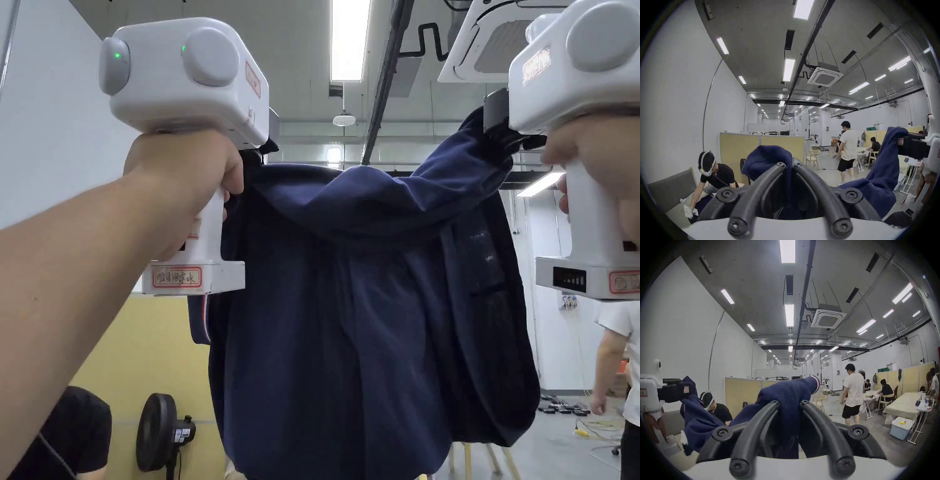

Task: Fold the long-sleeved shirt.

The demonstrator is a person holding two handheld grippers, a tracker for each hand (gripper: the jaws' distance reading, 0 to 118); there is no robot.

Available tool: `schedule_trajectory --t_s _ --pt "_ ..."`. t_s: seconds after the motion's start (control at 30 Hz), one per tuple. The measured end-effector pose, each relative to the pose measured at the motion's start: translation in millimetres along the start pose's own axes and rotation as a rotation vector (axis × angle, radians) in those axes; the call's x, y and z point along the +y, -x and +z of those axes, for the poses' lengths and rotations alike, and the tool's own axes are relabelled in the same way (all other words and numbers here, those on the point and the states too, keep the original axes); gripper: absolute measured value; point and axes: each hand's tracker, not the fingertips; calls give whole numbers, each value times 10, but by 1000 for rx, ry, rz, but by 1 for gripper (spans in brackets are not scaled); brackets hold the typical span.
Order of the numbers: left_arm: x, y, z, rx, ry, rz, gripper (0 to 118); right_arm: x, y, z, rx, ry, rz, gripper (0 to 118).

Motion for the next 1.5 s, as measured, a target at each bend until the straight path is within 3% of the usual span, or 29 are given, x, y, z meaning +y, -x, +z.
schedule_trajectory --t_s 0.2,0.37,0.5,0.63,0.7,0.77,0.93,1.1,1.27,1.5 --pt "-245 12 -739 36 -122 19 1 -279 17 -570 -35 -68 62 16" --pt "-894 52 -1310 44 -91 -2 1 -949 -28 -1061 -35 -25 69 16" --pt "-1843 62 -1722 82 0 32 1 -1825 -15 -1285 -15 56 69 16" --pt "-3167 6 -1994 58 196 95 1 -3002 -2 -1447 -2 277 69 16" --pt "-3895 -46 -1974 38 287 146 1 -3712 -15 -1408 3 372 28 16" --pt "-4656 -128 -1814 46 382 179 1 -4431 -104 -1402 11 497 5 16" --pt "-6573 -171 -1089 29 698 115 1 -6398 -113 -561 52 826 -20 16" --pt "-7627 -53 -60 57 894 254 1 -7690 -225 545 52 1083 -88 16" --pt "-7690 178 831 93 880 285 1 -7793 -492 1531 -11 1098 -157 16" --pt "-7316 343 1759 105 919 276 1 -7369 -678 2389 -19 1166 -135 16"
